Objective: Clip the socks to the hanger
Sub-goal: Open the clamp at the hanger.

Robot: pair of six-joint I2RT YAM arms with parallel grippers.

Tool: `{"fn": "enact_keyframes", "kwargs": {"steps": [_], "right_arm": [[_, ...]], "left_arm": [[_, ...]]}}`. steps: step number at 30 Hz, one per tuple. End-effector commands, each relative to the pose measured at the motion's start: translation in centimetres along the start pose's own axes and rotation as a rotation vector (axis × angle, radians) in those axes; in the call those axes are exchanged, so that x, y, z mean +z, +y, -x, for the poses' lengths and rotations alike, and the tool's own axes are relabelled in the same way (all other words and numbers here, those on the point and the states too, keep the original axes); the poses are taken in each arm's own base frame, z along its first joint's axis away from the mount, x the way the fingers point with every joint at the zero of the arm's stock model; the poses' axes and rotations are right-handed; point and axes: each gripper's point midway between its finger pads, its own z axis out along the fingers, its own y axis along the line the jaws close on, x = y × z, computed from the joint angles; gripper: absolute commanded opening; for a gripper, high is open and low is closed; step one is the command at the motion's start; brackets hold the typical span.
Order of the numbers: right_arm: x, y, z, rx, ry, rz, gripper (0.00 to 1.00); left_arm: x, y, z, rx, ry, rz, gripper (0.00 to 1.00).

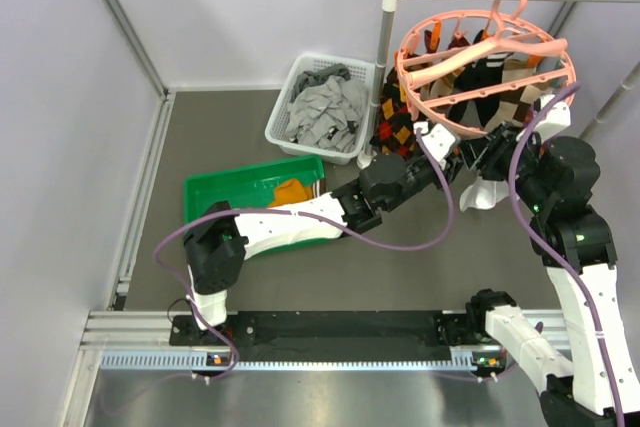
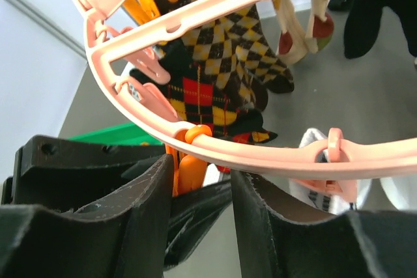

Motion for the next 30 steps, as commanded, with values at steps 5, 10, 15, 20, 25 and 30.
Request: {"fn": "enact_keyframes", "kwargs": {"steps": [5,10,15,20,25,30], "right_arm": [[0.2,0.2,3.4,0.018,-0.159,-0.01,0.38],[0.4,0.1,3.5,0.024,-0.164,-0.02,0.33],[0.2,0.1,3.4,0.016,-0.158,-0.015,0.14],[-0.1,0.2,3.1,0.002,-0.154,-0.011,0.04],[-0.3,0.2,3.0,-0.011,-0.155,-0.005,0.01],[-0.3,0.3,2.9,-0.019,-0.172,0.011,0.01]], "left_arm": [[0.0,-2.1,2.0,0.018,-0.035,-0.051,0.37],[0.0,-2.2,1.9,0.024,-0.034,-0.052,0.38],[-0.4,-1.9,2.2,0.028,-0.045,-0.041,0.42],[-1.3,-1.6,2.7,0.039,-0.088,-0.052,0.53],[-2.1,-1.2,2.5,0.008,-0.102,-0.091,0.63],[-2.6,-1.9,3.3,-0.08,-0.118,-0.186,0.72]]}}
